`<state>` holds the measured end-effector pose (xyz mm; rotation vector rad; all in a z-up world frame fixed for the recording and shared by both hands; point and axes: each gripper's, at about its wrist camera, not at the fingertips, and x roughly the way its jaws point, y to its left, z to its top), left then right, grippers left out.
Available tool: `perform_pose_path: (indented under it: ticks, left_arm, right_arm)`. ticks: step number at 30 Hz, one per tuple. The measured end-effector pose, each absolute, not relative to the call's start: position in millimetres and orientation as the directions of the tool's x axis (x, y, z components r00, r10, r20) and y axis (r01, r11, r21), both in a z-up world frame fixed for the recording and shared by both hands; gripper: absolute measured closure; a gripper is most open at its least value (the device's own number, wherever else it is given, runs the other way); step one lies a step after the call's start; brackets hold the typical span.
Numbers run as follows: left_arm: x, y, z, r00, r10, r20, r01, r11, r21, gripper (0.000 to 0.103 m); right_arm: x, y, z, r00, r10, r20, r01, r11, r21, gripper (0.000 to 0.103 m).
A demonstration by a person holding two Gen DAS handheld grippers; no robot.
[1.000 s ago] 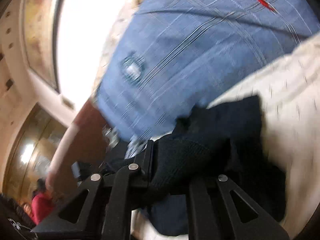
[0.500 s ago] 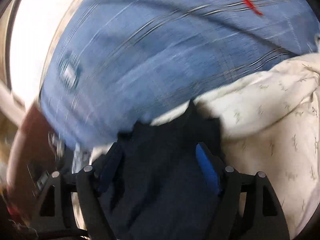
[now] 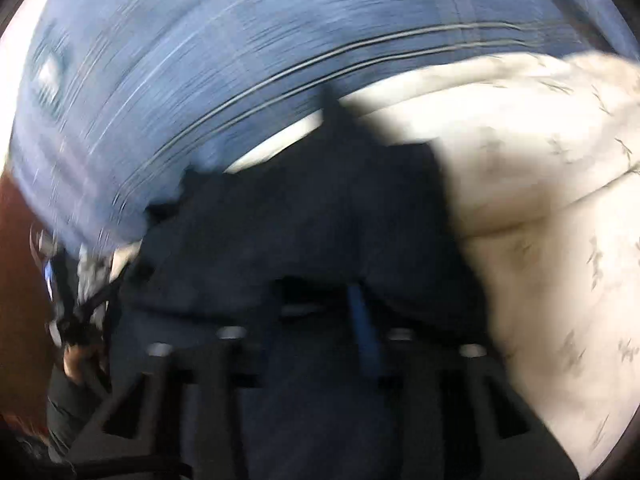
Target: Fold large clothes
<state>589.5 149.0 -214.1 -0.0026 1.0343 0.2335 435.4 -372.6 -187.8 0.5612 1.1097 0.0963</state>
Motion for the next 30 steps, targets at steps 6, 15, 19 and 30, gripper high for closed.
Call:
perform_pose_path:
  ticks: [6,15,19,30]
  left_arm:
    - [538.0,125.9,-142.9,0.657,0.047,-0.752,-0.104,0.994,-0.029,0.009]
    - [551.6,100.5,-236.4,0.455,0.048,-0.889,-0.064,0.998,0.021,0.018]
    - [554.4,131.8,-237.8,0.481,0.027,-0.876,-0.185,0.980,-0.071,0.028]
    - [566.6,55.3,-215.2,0.500,-0.039,-0.865,-0.033,0.997,-0.064,0.022]
  right_arm:
    - [434.1,-336.6,-130.9,0.527,0.386,-0.757,0.048,0.876,0.481,0.051]
    - [509.6,-298.6,-209.1,0.356,0.346,-0.868,0.179,0.887,0.426,0.103]
    - [515.2,-337.9,-201.3,0.422,0.342,-0.839,0.246,0.848,0.470,0.103]
    - [486.8,-159.6,-180.4,0.278,0.488,-0.828,-0.165,0.873,0.459,0.101]
